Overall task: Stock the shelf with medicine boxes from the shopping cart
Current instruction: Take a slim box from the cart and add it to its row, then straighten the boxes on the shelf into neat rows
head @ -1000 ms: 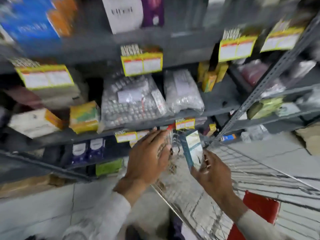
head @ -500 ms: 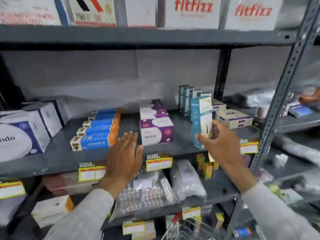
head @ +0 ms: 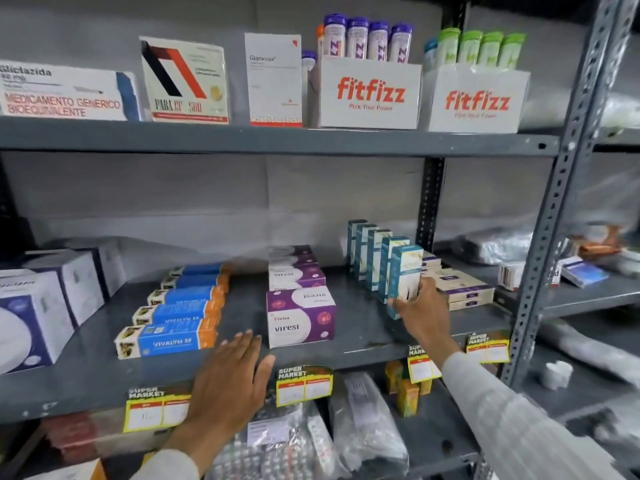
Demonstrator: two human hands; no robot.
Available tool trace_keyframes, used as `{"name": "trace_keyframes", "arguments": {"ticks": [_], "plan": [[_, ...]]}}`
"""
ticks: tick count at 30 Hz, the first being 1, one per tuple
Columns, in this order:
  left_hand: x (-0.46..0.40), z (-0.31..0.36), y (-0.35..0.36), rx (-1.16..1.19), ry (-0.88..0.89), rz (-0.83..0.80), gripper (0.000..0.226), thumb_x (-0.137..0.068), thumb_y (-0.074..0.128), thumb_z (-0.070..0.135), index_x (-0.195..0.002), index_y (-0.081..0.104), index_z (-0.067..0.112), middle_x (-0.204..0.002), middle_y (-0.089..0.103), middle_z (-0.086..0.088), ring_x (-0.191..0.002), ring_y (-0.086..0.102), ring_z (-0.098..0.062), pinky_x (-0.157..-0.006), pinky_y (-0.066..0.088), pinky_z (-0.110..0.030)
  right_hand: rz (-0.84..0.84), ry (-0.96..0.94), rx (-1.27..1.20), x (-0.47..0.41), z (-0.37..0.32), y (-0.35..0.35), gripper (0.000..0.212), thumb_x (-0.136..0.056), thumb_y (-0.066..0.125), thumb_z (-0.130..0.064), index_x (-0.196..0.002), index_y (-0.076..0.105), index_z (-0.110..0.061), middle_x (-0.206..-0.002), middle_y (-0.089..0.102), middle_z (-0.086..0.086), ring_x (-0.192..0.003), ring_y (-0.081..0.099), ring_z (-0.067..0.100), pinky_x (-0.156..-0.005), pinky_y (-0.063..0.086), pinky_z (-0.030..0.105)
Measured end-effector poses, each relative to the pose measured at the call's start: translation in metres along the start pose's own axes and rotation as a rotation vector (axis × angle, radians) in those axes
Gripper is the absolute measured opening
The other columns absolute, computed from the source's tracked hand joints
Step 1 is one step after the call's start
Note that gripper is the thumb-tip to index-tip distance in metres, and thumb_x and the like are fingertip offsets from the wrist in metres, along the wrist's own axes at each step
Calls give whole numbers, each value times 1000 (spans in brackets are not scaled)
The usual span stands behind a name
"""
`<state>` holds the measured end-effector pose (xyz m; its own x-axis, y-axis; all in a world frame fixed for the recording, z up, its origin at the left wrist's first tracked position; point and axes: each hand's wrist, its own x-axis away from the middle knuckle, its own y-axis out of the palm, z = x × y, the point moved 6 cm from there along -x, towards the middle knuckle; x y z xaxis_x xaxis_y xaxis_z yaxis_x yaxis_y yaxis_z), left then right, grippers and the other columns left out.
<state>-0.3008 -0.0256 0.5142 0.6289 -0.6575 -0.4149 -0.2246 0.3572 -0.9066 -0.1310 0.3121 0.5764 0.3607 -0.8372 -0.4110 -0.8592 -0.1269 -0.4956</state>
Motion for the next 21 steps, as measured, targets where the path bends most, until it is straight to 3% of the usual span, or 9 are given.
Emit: {"name": "trace_keyframes", "arguments": {"ticks": [3, 8, 15, 21], "plan": [[-3, -3, 3, 13, 13, -22, 87, -99, -1, 69, -154, 40, 17, -163, 38, -2, -152, 34, -17, -126, 18, -35, 3, -20, 16, 5, 7, 7, 61, -78, 86, -33, -120, 44, -20, -120, 71, 7, -105, 70, 31, -82, 60, 43], [-8, -7, 7, 8, 31, -52, 87, -97, -3, 71, -159, 28, 17, -168, 26, -1, -156, 23, -15, -127, 12, -35, 34, -83, 69, 12, 11, 9, 87, -73, 92, -30, -142, 40, -18, -140, 61, 5, -129, 58, 29, -104, 52, 49], [-5, -7, 7, -8, 23, -56, 85, -98, 1, 68, -159, 29, 17, -168, 28, -2, -156, 23, -17, -128, 14, -37, 71, -63, 128, 8, 13, 6, 67, -78, 88, -34, -130, 49, -21, -132, 70, 5, -119, 67, 29, -89, 57, 42], [-6, -4, 4, -5, 22, -49, 88, -95, -2, 68, -158, 32, 17, -167, 31, -2, -155, 25, -17, -128, 15, -36, 110, -70, 144, 15, 19, 9, 67, -78, 87, -35, -130, 47, -21, -130, 68, 5, -118, 66, 29, -95, 55, 48]]}}
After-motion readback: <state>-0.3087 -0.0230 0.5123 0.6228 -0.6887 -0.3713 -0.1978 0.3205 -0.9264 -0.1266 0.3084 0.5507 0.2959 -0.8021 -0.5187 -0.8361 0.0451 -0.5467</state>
